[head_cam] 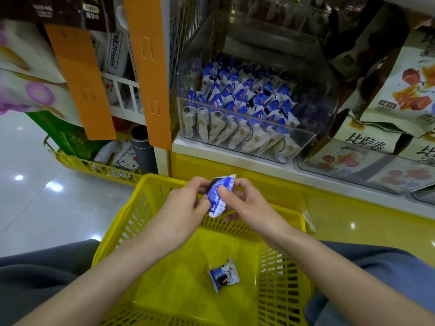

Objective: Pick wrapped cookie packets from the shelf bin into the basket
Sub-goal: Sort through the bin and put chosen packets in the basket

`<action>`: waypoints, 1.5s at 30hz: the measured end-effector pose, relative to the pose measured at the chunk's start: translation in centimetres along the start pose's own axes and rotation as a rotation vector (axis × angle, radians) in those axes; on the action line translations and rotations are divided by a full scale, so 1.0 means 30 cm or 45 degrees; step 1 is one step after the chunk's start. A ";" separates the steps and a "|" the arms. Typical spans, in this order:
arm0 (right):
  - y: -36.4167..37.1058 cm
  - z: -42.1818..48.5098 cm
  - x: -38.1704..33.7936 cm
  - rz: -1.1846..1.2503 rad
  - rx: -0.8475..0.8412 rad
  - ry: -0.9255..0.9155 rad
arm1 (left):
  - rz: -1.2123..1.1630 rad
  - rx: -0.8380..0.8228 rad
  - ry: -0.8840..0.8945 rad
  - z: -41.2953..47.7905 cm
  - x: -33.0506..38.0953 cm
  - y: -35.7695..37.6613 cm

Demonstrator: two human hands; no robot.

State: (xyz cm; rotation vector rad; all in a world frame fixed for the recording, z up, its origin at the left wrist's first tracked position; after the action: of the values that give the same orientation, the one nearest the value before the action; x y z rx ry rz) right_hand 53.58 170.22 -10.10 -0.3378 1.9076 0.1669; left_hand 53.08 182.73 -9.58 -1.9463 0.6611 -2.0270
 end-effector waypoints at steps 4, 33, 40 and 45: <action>0.024 0.004 0.009 -0.072 -0.012 -0.117 | 0.341 0.062 0.109 -0.014 0.028 -0.018; -0.005 -0.007 -0.069 -0.435 0.039 -0.475 | -1.184 -0.091 -0.548 0.036 0.003 0.018; -0.018 -0.018 -0.063 -0.839 0.207 -0.615 | -0.841 0.015 -0.361 0.025 -0.028 0.019; -0.014 -0.001 -0.054 -0.403 0.070 -0.447 | -0.849 0.113 -0.261 0.039 0.002 -0.010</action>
State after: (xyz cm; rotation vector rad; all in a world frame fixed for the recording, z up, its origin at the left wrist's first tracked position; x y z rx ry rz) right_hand 54.22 170.05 -8.54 -0.5311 1.4889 -0.0370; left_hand 54.28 182.81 -9.38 -2.4979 -0.1565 -2.0798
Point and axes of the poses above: each hand's wrist, its own z-axis towards the middle knuckle, its own y-axis out of the palm, x = y × z, the point moved 6 cm from there along z, towards the middle knuckle, and after that the axes turned 1 degree about -x, right-handed, at the moved point
